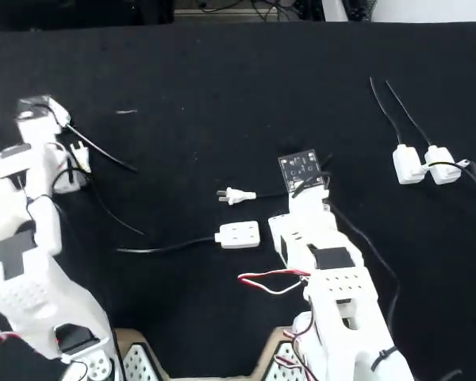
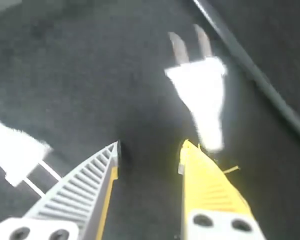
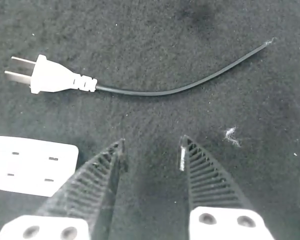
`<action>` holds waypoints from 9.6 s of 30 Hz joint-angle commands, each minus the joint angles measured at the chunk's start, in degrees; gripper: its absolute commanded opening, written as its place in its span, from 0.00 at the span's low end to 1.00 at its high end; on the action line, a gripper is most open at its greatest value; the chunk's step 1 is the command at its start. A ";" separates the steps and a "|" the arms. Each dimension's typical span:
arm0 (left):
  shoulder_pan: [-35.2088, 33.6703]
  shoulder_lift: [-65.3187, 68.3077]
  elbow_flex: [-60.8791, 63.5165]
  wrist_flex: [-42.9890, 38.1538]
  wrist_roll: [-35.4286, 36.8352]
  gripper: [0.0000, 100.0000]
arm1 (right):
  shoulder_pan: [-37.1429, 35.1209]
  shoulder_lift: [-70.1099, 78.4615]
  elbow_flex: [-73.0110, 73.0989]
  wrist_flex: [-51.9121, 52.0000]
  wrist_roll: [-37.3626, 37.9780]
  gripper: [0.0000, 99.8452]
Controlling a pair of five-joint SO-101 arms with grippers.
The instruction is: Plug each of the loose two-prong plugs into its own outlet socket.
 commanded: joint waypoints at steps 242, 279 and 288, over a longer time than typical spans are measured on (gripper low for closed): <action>31.96 -116.48 76.70 8.97 13.54 0.20 | -43.78 -17.10 -1.45 -5.89 -1.41 0.01; 14.20 -116.84 70.64 13.45 17.05 0.20 | -44.66 30.90 -24.66 24.26 41.41 0.16; 14.20 -116.84 70.64 13.45 17.05 0.20 | -43.08 33.27 -25.19 21.54 37.71 0.03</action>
